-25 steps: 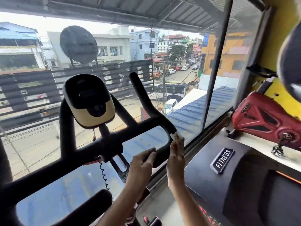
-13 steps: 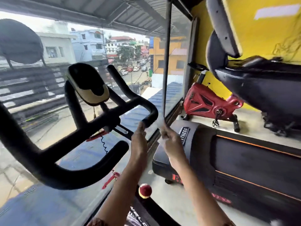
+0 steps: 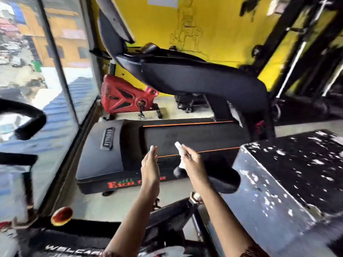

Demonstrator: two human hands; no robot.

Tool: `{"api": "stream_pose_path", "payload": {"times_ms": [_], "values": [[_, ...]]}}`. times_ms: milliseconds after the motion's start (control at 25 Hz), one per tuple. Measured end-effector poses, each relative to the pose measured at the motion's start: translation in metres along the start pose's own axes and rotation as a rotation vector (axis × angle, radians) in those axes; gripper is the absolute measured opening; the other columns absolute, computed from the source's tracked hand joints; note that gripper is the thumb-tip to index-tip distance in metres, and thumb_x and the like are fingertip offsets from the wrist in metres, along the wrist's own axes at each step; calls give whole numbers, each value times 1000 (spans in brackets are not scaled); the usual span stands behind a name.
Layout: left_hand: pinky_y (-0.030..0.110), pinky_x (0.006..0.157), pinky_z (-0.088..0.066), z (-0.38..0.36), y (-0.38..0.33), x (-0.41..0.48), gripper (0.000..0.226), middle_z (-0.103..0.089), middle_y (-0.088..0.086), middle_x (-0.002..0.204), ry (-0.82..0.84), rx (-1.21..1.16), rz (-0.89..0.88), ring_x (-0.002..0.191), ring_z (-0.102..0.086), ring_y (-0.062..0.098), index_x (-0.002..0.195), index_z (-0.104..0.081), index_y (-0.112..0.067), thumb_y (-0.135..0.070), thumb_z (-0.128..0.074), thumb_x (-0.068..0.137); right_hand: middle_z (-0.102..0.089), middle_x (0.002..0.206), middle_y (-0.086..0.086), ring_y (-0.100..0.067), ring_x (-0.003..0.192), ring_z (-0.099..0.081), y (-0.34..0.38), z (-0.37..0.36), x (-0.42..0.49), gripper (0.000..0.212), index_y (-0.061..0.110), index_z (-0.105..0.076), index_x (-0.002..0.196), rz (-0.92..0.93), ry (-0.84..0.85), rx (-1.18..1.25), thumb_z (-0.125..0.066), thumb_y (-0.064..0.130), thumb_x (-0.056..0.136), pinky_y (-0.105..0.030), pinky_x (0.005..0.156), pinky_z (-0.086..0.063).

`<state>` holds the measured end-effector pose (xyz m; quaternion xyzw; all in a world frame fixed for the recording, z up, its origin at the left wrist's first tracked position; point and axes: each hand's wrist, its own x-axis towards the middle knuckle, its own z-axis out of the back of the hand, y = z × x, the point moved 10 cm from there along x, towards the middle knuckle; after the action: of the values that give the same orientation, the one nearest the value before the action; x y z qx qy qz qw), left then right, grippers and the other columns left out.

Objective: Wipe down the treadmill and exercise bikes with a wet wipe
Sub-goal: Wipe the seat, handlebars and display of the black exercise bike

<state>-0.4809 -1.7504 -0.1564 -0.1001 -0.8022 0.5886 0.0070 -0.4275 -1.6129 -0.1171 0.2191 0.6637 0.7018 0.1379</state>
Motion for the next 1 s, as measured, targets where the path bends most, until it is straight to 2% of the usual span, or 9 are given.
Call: {"api": "stream_pose_path", "payload": {"times_ms": [160, 360, 480, 560, 640, 720, 800, 920, 1000], "values": [[25, 93, -40, -40, 31, 1, 35, -64, 12, 119, 37, 278, -116, 112, -57, 17, 118, -63, -4, -29, -48, 98, -56, 128, -3, -5, 117, -51, -31, 85, 6, 40, 1, -53, 128, 176, -111, -356, -36, 15, 95, -19, 103, -37], [34, 113, -26, -60, 60, 16, 36, -49, 12, 140, 67, 889, -380, 135, -39, 25, 128, -56, -3, -19, -53, 96, -51, 137, -17, -38, 126, -47, -113, 113, 17, 46, 4, -52, 130, 258, -83, -1050, -21, 23, 102, -51, 105, -36], [40, 112, -17, -75, 71, 28, 45, -50, 18, 137, 30, 1051, -503, 134, -33, 25, 123, -59, 2, -28, -46, 91, -40, 148, -8, -25, 139, -32, -115, 55, 40, 63, 10, -46, 138, 367, 244, -1052, -8, 42, 101, -36, 115, -15], [41, 111, -21, -87, 73, 31, 50, -57, 19, 130, 23, 1171, -577, 130, -42, 31, 117, -63, 1, -32, -39, 89, -41, 148, -6, -23, 139, -33, -116, 50, 64, 68, 10, -47, 138, 360, 454, -1077, -10, 47, 95, -39, 115, -18], [36, 111, -23, -100, 76, 33, 48, -63, 18, 121, 17, 1250, -602, 120, -54, 37, 112, -66, 1, -31, -40, 88, -57, 132, -12, -33, 123, -53, -121, 91, 102, 57, 6, -62, 123, 383, 360, -1162, -23, 34, 92, -52, 98, -44], [34, 106, -30, -104, 79, 28, 44, -67, 16, 113, -9, 1259, -611, 108, -62, 35, 109, -68, 0, -29, -43, 88, -61, 126, -15, -39, 115, -57, -124, 130, 112, 53, 2, -64, 119, 314, 211, -1199, -27, 32, 94, -54, 89, -49], [38, 100, -41, -101, 81, 23, 42, -67, 14, 113, -34, 1240, -627, 104, -63, 33, 109, -68, -1, -30, -44, 90, -54, 134, -14, -35, 125, -50, -123, 111, 89, 62, 3, -57, 127, 331, 248, -1123, -16, 41, 100, -49, 102, -38], [36, 96, -42, -100, 78, 18, 40, -66, 15, 113, -18, 1238, -684, 103, -61, 31, 111, -67, 1, -26, -45, 92, -41, 148, -5, -22, 141, -28, -117, 58, 73, 61, 8, -47, 137, 306, 598, -980, -10, 40, 101, -34, 118, -9], [35, 96, -41, -102, 74, 15, 39, -66, 16, 112, -30, 1239, -723, 103, -59, 30, 111, -66, 2, -24, -46, 91, -53, 137, -5, -23, 139, -31, -123, 69, 108, 60, 10, -58, 123, 320, 599, -1076, -11, 35, 97, -38, 115, -11]]}}
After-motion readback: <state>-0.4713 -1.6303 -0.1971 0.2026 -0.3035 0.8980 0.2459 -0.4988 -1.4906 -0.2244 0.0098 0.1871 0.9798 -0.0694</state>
